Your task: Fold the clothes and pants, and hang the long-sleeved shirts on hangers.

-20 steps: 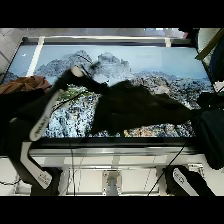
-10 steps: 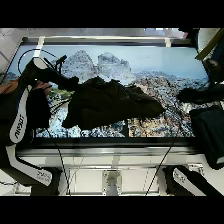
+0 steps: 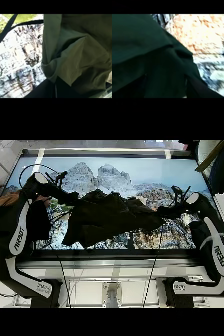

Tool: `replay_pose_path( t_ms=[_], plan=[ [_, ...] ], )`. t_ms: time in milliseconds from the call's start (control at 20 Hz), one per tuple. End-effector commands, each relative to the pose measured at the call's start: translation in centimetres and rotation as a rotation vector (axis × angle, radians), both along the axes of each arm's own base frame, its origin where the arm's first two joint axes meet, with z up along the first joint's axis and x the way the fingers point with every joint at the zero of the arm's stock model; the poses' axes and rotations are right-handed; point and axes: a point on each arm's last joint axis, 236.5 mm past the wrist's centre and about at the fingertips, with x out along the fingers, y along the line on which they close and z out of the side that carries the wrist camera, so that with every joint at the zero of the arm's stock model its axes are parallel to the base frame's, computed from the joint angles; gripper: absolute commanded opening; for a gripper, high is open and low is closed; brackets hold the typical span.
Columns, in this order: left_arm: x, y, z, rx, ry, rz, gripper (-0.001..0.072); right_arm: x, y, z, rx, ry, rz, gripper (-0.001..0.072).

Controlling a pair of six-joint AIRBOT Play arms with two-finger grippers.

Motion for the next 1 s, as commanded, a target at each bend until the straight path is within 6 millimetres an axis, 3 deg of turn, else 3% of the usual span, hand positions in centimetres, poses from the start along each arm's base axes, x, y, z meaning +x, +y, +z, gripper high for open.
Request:
replay_pose_path(
  t_ms=[0, 100, 150, 200, 250, 350, 450, 550, 650, 700, 800, 900, 950],
  plan=[
    [0.0, -0.1, 0.0, 0.001, -0.001, -0.002, 0.0027, 0.6, 1.7, -2.8, 0.070, 0.023, 0.026, 0.0531],
    [0.0, -0.1, 0.0, 0.001, -0.001, -0.002, 0.0027, 1.3, 3.8, -2.5, 0.163, -0.013, 0.065, 0.0509],
    [0.0, -0.1, 0.0, 0.001, -0.001, -0.002, 0.0026, 1.8, 4.7, -1.9, 0.201, -0.048, 0.092, 0.0355],
    [0.0, -0.1, 0.0, 0.000, -0.001, -0.002, 0.0026, 2.3, 5.6, -0.9, 0.240, -0.092, 0.126, 0.0093],
    [0.0, -0.1, 0.0, 0.000, -0.001, -0.002, 0.0026, 3.0, 6.1, 0.1, 0.260, -0.128, 0.146, 0.0005],
    [0.0, -0.1, 0.2, 0.000, -0.006, -0.002, 0.0026, 4.2, 6.5, 2.5, 0.278, -0.173, 0.180, 0.0005],
    [0.4, 0.2, 1.7, 0.001, -0.043, 0.006, 0.0026, 5.4, 6.8, 6.2, 0.279, -0.230, 0.235, 0.0005],
    [1.2, 0.7, 5.7, -0.007, -0.140, 0.023, 0.0026, 6.5, 7.0, 11.0, 0.268, -0.317, 0.287, 0.0004],
    [1.5, 0.4, 12.1, -0.040, -0.287, 0.036, 0.0025, 7.4, 6.9, 16.1, 0.234, -0.428, 0.316, 0.0005],
    [1.0, 0.3, 15.1, -0.044, -0.356, 0.037, 0.0026, 7.7, 6.7, 18.6, 0.209, -0.489, 0.326, 0.0005],
    [-1.1, -0.3, 19.0, -0.034, -0.447, -0.002, 0.0025, 7.4, 6.2, 23.2, 0.158, -0.577, 0.314, 0.0005],
    [-3.2, -1.0, 20.5, -0.013, -0.469, -0.046, 0.0026, 6.3, 5.9, 25.7, 0.138, -0.598, 0.282, 0.0006],
    [-4.2, -1.6, 19.9, -0.015, -0.442, -0.070, 0.0026, 5.4, 6.0, 25.9, 0.134, -0.587, 0.300, 0.0006]
  ],
)
